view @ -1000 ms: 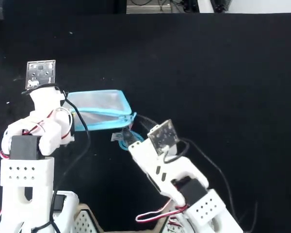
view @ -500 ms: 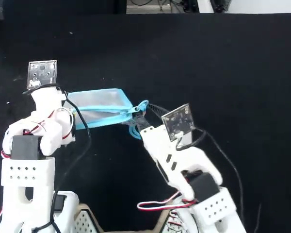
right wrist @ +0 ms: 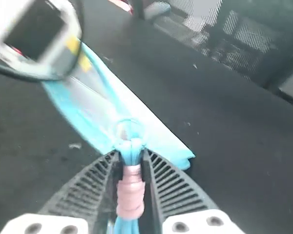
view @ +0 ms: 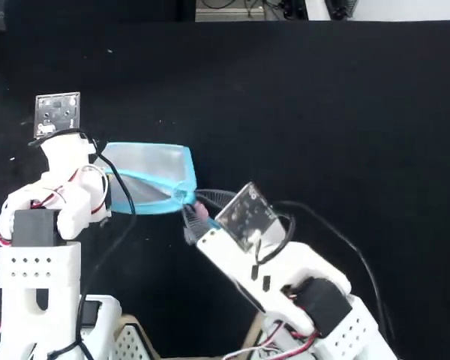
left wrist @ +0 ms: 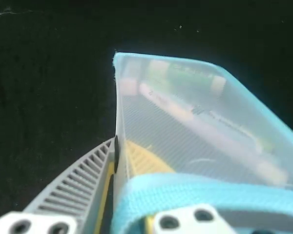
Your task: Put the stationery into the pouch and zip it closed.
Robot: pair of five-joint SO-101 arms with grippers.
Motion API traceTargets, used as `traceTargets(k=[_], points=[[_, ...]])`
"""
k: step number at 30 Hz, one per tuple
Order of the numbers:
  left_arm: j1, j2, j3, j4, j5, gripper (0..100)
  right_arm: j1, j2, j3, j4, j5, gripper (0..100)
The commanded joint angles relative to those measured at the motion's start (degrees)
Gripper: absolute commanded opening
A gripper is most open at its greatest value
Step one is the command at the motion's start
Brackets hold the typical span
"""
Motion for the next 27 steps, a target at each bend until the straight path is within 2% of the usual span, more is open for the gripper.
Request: traceTargets(k=[1, 8, 27], points=[[-0.04, 0.18, -0.66, 0.18, -0.26, 3, -2.55, 0.57, -2.51, 0.09, 0.79, 1.3], [0.31, 0.18, -0.66, 0.18, -0.26, 3, -3.16, 0.57, -1.71, 2.64, 0.53, 14.8], [-0.04, 0.18, -0.66, 0.18, -0.26, 3, -4.75, 0.48, 5.58, -0.35, 0.97, 14.9]])
